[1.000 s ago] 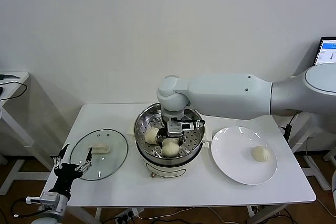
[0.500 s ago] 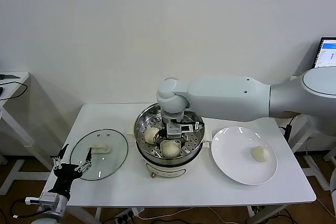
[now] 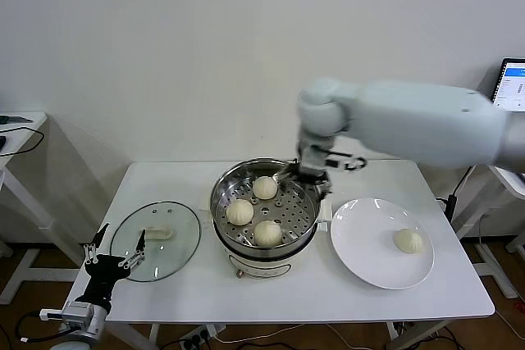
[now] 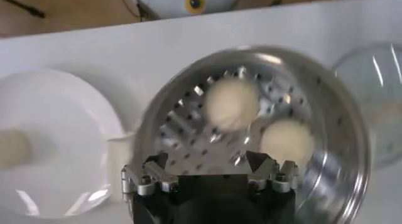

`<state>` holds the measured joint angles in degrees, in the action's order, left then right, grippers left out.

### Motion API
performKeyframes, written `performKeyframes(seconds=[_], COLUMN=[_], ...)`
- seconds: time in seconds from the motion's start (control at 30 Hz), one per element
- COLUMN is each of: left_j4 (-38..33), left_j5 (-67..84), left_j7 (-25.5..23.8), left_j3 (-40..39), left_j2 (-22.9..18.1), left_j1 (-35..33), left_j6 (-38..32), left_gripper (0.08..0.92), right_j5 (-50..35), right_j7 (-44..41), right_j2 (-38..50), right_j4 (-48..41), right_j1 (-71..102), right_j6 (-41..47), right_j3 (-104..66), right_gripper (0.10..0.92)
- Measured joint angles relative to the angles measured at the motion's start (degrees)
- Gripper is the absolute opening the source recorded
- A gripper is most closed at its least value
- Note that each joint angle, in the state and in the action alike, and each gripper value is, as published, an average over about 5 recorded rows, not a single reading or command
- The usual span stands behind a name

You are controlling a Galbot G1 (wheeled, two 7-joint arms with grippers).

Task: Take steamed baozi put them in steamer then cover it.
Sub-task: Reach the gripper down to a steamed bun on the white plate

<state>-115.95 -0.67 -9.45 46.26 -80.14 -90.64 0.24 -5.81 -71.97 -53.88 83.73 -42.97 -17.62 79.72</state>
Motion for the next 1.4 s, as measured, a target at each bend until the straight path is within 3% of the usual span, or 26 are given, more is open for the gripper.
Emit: performKeyframes(seconds=[0.27,0.57,1.4], left_j4=[-0.8,-1.4,-1.8], left_j5=[-0.4,-1.3,-1.8], left_j7=[0.1,0.2,0.5], left_j3=[-0.9,-1.8,-1.8], left_j2=[0.0,-0.6,-0.9], left_j1=[-0.4,-1.0,-1.5], left_j6=[0.1,-0.1,-0.3], left_gripper=[0.823,0.823,0.823], right_j5=[-1.7,4.3,20.9], right_j7=[-1.9,-2.8,1.3], right_j2=[13.3,22.2,19.2], right_j4=[-1.9,-5.0,-18.5], right_j1=[4.5,17.7,47.0], right_j6=[11.0,20.2,21.2], right_j3=[-3.3,-14.3,-42.3], right_gripper=[0.823,0.823,0.823])
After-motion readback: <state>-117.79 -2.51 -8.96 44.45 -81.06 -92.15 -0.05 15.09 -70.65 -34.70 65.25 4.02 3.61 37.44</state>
